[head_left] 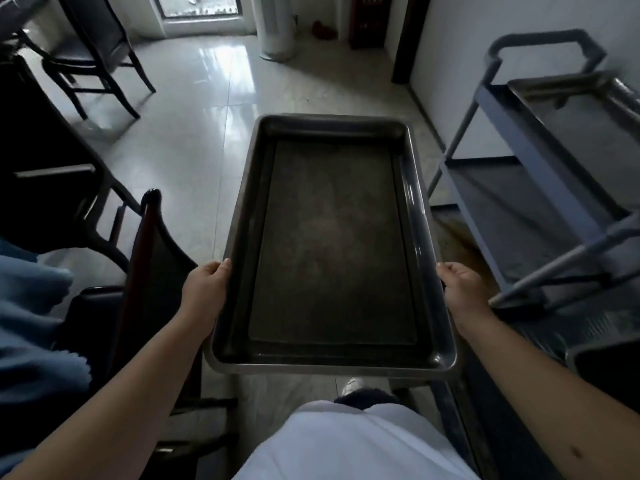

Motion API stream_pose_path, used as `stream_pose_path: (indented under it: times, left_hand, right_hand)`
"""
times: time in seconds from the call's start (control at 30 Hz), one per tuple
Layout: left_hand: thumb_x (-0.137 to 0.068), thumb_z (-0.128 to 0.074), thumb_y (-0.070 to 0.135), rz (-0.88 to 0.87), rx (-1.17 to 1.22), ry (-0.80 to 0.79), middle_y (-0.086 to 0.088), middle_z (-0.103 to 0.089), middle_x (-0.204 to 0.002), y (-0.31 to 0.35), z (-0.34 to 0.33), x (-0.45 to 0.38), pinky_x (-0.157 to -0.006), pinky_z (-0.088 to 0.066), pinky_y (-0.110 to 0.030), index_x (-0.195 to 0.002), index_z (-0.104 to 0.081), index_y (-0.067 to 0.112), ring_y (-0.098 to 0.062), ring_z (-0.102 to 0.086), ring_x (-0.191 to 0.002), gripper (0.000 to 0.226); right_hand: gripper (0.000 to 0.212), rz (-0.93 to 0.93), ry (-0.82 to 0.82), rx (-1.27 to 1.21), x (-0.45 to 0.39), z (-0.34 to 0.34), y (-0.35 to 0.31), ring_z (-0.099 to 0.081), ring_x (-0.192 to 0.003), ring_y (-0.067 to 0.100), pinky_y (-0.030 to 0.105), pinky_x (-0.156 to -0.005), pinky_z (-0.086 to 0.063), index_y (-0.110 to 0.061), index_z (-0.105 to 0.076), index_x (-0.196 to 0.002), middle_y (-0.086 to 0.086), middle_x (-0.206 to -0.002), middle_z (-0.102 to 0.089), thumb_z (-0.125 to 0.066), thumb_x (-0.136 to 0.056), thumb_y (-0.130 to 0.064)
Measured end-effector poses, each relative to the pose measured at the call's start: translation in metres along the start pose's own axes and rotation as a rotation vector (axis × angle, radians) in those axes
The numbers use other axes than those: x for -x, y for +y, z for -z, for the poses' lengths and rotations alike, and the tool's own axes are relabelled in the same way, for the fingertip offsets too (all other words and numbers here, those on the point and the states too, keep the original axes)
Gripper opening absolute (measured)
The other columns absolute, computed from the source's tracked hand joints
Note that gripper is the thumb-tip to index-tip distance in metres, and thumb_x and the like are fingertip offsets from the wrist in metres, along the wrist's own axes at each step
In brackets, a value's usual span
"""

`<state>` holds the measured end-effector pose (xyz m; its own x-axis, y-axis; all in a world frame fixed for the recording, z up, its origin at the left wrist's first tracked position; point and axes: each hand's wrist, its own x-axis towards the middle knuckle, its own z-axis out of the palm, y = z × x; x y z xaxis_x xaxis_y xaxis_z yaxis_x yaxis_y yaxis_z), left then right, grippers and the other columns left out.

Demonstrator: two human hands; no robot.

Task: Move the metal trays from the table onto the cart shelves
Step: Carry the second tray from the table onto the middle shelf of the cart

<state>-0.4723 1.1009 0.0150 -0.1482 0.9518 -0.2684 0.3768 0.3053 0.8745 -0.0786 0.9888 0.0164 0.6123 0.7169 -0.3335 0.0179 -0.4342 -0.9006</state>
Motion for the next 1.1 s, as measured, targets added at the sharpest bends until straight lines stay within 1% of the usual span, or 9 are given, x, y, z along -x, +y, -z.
stream_pose_path:
  times: [0.17, 0.27, 0.37, 0.47, 0.57, 0.73, 0.9, 1.0, 1.1]
  left_hand:
    - [-0.099, -0.056, 0.038, 0.010, -0.078, 0.010, 0.009, -0.071, -0.061, 0.037, -0.029, -0.070, -0.049, -0.042, -0.021, -0.074, -0.072, 0.018, 0.000, -0.064, -0.054, 0.035]
    - [-0.098, -0.056, 0.040, 0.021, -0.098, -0.009, 0.002, -0.069, -0.060, 0.052, -0.047, -0.113, -0.052, -0.043, -0.027, -0.074, -0.072, 0.018, -0.009, -0.064, -0.057, 0.037]
    - [-0.099, -0.054, 0.042, -0.003, -0.159, -0.062, 0.005, -0.068, -0.059, 0.067, -0.068, -0.161, -0.049, -0.040, -0.024, -0.073, -0.071, 0.019, -0.006, -0.062, -0.055, 0.038]
    - [-0.099, -0.055, 0.040, -0.035, -0.190, -0.118, 0.000, -0.067, -0.062, 0.084, -0.092, -0.219, -0.051, -0.040, -0.028, -0.073, -0.070, 0.018, -0.015, -0.062, -0.061, 0.037]
    - [-0.099, -0.055, 0.039, -0.084, -0.250, -0.211, 0.000, -0.064, -0.061, 0.107, -0.117, -0.278, -0.051, -0.038, -0.029, -0.070, -0.068, 0.015, -0.017, -0.059, -0.059, 0.039]
    - [-0.098, -0.055, 0.039, -0.178, -0.409, -0.367, -0.002, -0.066, -0.065, 0.151, -0.152, -0.356, -0.055, -0.040, -0.031, -0.071, -0.068, 0.015, -0.020, -0.061, -0.065, 0.038]
    - [-0.098, -0.053, 0.040, -0.267, -0.561, -0.541, -0.005, -0.067, -0.067, 0.181, -0.214, -0.395, -0.061, -0.043, -0.033, -0.074, -0.068, 0.015, -0.023, -0.061, -0.067, 0.038]
    - [-0.099, -0.052, 0.039, -0.304, -0.603, -0.649, -0.003, -0.061, -0.059, 0.193, -0.264, -0.403, -0.050, -0.036, -0.029, -0.069, -0.064, 0.013, -0.022, -0.057, -0.057, 0.042]
    - [-0.100, -0.051, 0.036, -0.335, -0.649, -0.749, -0.005, -0.053, -0.055, 0.207, -0.318, -0.403, -0.047, -0.032, -0.029, -0.065, -0.059, 0.009, -0.021, -0.050, -0.053, 0.045]
  right_hand:
    - [0.028, -0.044, -0.011, 0.004, -0.066, -0.018, -0.037, -0.059, -0.060, 0.015, 0.026, -0.054, -0.046, -0.007, -0.065, -0.080, 0.005, -0.067, -0.063, -0.054, -0.098, -0.025]
    - [0.028, -0.055, 0.026, 0.003, -0.099, -0.030, -0.052, -0.055, -0.062, 0.018, 0.030, -0.059, -0.045, -0.005, -0.063, -0.079, 0.007, -0.068, -0.060, -0.054, -0.098, -0.023]
    - [0.027, -0.072, 0.093, 0.003, -0.130, -0.042, -0.057, -0.055, -0.065, 0.019, 0.031, -0.062, -0.044, -0.004, -0.063, -0.081, 0.008, -0.070, -0.060, -0.054, -0.098, -0.023]
    - [0.026, -0.104, 0.179, 0.017, -0.160, -0.058, -0.057, -0.053, -0.069, 0.022, 0.032, -0.063, -0.043, 0.000, -0.064, -0.087, 0.013, -0.075, -0.059, -0.055, -0.097, -0.022]
    - [0.029, -0.136, 0.289, 0.036, -0.181, -0.077, -0.055, -0.047, -0.067, 0.023, 0.031, -0.058, -0.036, 0.004, -0.063, -0.086, 0.013, -0.073, -0.054, -0.055, -0.097, -0.022]
    - [0.027, -0.224, 0.475, -0.007, -0.192, -0.105, -0.050, -0.044, -0.063, 0.019, 0.031, -0.056, -0.033, -0.008, -0.062, -0.074, 0.007, -0.064, -0.050, -0.057, -0.096, -0.023]
    - [0.036, -0.346, 0.629, -0.094, -0.189, -0.106, -0.031, -0.044, -0.062, 0.021, 0.033, -0.058, -0.033, 0.009, -0.059, -0.087, 0.012, -0.066, -0.049, -0.055, -0.096, -0.025]
    - [0.029, -0.408, 0.698, -0.104, -0.193, -0.094, -0.021, -0.050, -0.067, 0.022, 0.033, -0.058, -0.036, -0.002, -0.064, -0.081, 0.013, -0.071, -0.058, -0.055, -0.096, -0.025]
    - [0.024, -0.437, 0.748, -0.125, -0.207, -0.074, -0.007, -0.053, -0.069, 0.018, 0.030, -0.058, -0.038, -0.011, -0.065, -0.083, 0.008, -0.076, -0.061, -0.054, -0.097, -0.027]
